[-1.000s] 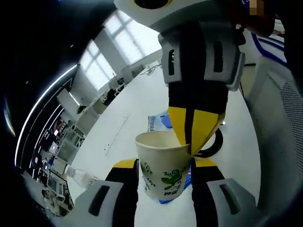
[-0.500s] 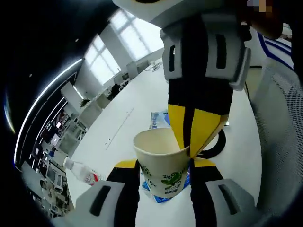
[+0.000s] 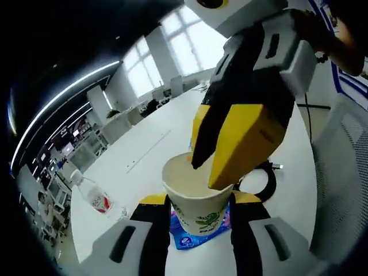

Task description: Arrange the tabletop items into an orderly group along one side of the table until the central work area is clear of visible clutter.

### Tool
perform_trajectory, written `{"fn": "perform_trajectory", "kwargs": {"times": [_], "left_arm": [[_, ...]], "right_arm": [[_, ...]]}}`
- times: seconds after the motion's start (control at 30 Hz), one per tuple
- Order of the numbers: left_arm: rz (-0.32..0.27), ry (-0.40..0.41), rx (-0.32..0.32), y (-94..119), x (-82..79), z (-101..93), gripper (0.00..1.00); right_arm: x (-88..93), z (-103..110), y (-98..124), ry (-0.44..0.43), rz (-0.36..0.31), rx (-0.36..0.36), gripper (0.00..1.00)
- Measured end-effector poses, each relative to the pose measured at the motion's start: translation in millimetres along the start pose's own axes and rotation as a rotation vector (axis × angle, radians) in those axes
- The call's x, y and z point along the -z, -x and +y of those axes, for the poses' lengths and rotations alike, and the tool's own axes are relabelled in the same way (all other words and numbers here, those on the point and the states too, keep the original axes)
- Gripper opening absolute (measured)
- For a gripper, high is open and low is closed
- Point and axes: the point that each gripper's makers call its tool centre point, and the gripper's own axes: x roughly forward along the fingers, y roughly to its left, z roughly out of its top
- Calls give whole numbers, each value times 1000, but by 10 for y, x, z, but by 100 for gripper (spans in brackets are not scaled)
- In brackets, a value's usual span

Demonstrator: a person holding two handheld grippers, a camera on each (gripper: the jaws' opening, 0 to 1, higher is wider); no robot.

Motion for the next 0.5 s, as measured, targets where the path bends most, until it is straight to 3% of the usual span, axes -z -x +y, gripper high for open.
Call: {"fn": "perform_trajectory", "kwargs": {"times": [0.23,0.5], "left_arm": [[-35,98,-35,-2,6,107,37],[-60,190,-59,-32,17,230,37]], "right_arm": [[53,-130,102,-49,-32,17,34],[174,-348,177,-142,-55,90,52]]}}
